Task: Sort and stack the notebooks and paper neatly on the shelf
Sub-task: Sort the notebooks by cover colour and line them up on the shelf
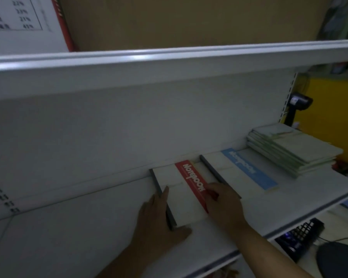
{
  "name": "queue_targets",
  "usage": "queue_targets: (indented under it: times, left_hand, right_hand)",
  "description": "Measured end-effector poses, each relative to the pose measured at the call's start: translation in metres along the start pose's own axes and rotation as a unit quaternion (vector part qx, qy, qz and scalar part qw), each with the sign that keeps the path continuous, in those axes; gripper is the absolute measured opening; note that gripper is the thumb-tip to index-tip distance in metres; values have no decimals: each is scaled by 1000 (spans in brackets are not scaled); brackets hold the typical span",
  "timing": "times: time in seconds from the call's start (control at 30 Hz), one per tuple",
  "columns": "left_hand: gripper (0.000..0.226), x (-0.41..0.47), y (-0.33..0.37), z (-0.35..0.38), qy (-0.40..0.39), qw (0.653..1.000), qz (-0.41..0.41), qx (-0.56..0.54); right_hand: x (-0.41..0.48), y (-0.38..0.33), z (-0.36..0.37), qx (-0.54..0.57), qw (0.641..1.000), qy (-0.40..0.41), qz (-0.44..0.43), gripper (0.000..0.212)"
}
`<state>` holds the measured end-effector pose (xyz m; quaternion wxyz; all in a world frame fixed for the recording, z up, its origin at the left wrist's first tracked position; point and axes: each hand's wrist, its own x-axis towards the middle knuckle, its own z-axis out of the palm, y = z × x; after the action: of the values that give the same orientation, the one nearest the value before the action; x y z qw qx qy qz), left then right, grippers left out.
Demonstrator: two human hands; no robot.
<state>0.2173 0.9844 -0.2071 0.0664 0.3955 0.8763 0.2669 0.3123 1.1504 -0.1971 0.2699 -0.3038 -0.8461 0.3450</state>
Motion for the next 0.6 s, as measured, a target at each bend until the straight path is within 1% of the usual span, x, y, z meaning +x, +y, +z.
queue_targets:
  times: [0.2,0.3,0.37,0.43,0.5,0.6]
  left_hand:
    - [111,-3,2,-1,32,997,-47,-45]
    - [109,-2,4,-3,4,998,-68,-10]
    - [102,-3,6,-4,-17,998,-61,14]
    - [100,-2,5,-5,-22,999,-45,18]
    - [104,0,3,-4,-26,999,-42,3]
    - [115,-1,-3,1,3,997,-57,-55]
  right_hand:
    - [-1,3,0,3,1000,-4,6,26]
    - [-1,4,1,4,1000,-15,-8,26]
    - [-2,4,1,-3,1000,-21,-11,30]
    - [-2,2,0,-10,999,-32,-12,33]
    - [-2,2,0,-14,999,-39,-19,34]
    - [-1,3,1,-30,999,-44,-14,33]
